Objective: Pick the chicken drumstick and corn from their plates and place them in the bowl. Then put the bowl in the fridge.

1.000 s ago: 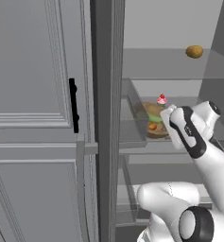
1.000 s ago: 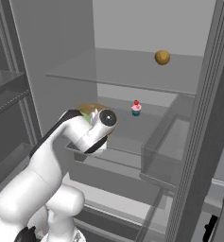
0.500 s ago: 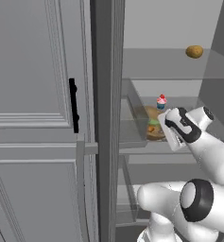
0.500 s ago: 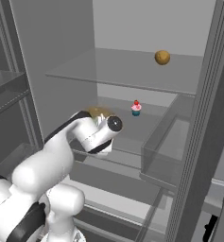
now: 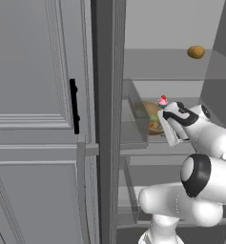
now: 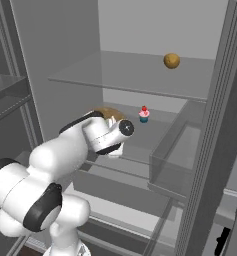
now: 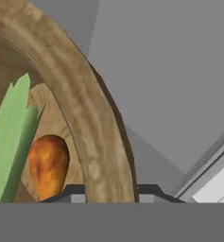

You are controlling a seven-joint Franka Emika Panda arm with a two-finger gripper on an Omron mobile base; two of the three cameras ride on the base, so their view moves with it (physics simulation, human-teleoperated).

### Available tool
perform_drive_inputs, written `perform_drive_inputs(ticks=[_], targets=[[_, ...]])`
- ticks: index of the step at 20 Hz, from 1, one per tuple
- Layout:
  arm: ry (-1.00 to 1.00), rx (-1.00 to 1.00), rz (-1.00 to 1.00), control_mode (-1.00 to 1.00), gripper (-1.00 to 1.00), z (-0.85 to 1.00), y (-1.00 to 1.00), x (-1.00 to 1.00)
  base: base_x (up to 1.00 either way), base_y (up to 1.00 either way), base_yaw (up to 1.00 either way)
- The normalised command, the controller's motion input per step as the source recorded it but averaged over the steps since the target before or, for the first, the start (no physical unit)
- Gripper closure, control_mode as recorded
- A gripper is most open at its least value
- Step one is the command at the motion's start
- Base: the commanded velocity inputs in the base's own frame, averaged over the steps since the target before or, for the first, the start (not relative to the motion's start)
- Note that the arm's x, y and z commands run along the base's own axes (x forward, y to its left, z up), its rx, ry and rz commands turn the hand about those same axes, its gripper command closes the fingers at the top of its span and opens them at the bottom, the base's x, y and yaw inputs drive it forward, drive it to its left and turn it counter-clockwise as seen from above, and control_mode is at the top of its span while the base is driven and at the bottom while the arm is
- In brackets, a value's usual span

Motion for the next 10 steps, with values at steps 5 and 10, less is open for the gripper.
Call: perform_drive_inputs(ticks=[5, 10], targets=[[-0.11, 0.0, 0.0, -1.0, -1.0, -0.01, -0.01, -0.01, 0.0, 0.0, 0.0], [-0.17, 0.0, 0.0, -1.0, -1.0, 0.19, 0.0, -0.24, 0.0, 0.0, 0.0]])
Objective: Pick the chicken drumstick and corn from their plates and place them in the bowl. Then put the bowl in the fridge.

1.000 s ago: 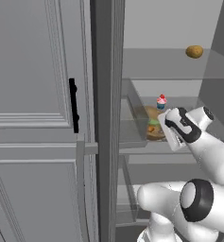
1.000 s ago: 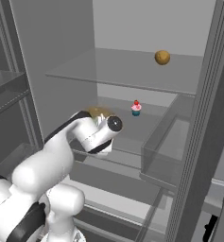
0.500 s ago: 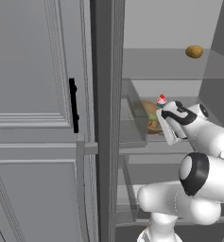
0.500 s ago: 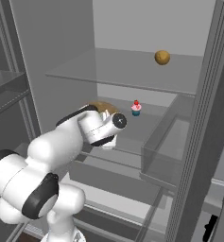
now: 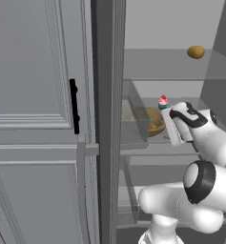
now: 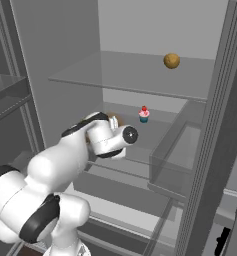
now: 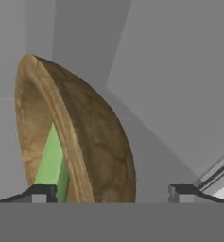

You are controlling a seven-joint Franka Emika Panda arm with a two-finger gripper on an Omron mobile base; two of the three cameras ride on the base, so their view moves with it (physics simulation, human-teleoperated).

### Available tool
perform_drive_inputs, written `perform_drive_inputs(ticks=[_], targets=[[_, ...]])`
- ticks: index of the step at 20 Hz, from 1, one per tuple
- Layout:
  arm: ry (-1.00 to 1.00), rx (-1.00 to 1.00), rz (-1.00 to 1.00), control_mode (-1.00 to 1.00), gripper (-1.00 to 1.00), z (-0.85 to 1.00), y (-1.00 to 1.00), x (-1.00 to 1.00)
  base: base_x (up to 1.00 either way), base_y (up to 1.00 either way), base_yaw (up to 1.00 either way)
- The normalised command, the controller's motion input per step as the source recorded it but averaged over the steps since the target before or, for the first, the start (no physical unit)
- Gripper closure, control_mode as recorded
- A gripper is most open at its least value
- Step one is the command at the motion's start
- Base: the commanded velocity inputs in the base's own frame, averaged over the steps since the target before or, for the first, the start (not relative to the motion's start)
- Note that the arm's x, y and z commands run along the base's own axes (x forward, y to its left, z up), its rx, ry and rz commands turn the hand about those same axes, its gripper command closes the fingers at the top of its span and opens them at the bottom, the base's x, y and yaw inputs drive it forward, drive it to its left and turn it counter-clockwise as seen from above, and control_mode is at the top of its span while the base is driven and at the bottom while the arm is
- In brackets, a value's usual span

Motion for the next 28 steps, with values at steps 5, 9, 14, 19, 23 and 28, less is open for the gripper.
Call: perform_drive_inputs(ticks=[5, 9, 14, 19, 23, 28], targets=[[-0.2, 0.0, 0.0, -1.0, -1.0, 0.54, -0.01, -0.57, 0.0, 0.0, 0.0], [-0.01, -0.01, 0.0, -1.0, -1.0, 0.81, -0.02, -0.74, 0.0, 0.0, 0.0], [0.0, -0.03, 0.0, -1.0, -1.0, 0.92, -0.06, -0.78, 0.0, 0.0, 0.0], [-0.1, -0.01, 0.0, -1.0, -1.0, 0.49, -0.09, -0.98, 0.0, 0.0, 0.0], [-0.14, 0.0, 0.0, -1.0, -1.0, 0.46, 0.0, -0.88, 0.0, 0.0, 0.0], [-0.15, -0.05, 0.0, -1.0, -1.0, 0.71, 0.01, -0.59, 0.0, 0.0, 0.0]])
